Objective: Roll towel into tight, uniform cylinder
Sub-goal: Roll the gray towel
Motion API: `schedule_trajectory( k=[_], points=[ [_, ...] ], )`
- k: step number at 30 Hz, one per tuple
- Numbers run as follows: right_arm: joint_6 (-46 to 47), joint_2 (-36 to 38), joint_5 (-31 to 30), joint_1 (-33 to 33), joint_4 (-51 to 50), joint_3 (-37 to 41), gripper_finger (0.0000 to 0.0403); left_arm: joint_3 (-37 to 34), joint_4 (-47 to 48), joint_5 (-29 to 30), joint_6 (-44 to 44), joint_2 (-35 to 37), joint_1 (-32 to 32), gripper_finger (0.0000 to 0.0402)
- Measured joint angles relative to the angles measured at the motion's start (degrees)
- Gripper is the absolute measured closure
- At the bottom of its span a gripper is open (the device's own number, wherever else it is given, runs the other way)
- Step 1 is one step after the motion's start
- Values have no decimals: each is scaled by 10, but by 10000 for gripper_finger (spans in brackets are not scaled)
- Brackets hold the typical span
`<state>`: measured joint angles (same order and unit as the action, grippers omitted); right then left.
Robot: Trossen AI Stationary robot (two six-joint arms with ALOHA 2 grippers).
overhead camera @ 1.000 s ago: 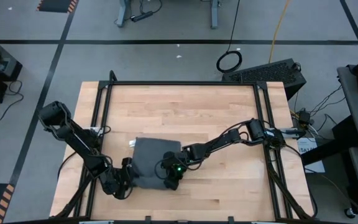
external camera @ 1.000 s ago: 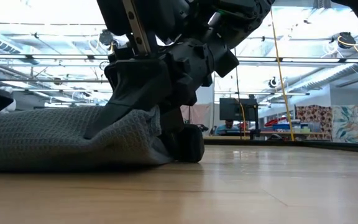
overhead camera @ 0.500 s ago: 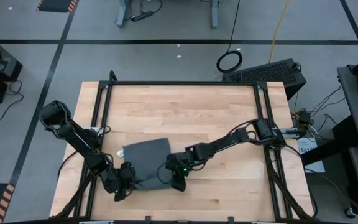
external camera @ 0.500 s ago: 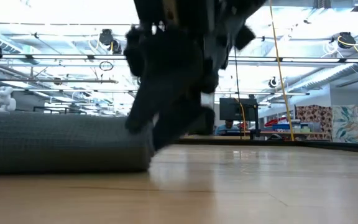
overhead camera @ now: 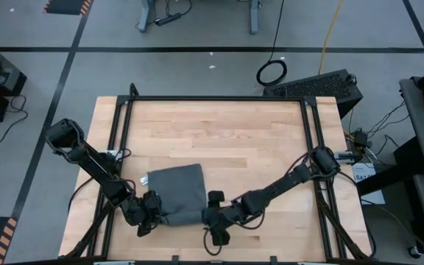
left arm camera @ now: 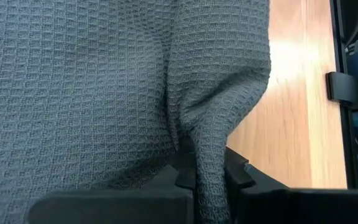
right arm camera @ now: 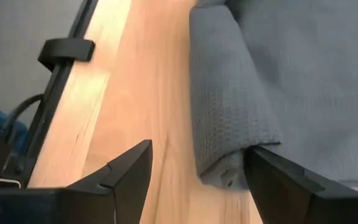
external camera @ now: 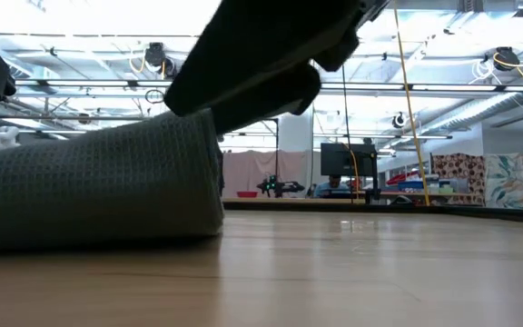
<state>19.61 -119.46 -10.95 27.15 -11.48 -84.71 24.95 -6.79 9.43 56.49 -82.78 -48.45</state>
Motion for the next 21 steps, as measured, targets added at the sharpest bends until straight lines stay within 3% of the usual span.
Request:
schedule_trajectory(
  k=[11, 17, 21],
  points=[
    [-4, 29, 5, 8, -35, -1, 159, 0, -3, -29, -28, 0, 0, 376],
    [-52, 7, 4, 13, 88, -2, 123, 0, -3, -32, -29, 0, 0, 376],
    [-55, -23, -34, 6, 101, -1, 105, 0, -4, -33, -28, 0, 0, 376]
  ],
)
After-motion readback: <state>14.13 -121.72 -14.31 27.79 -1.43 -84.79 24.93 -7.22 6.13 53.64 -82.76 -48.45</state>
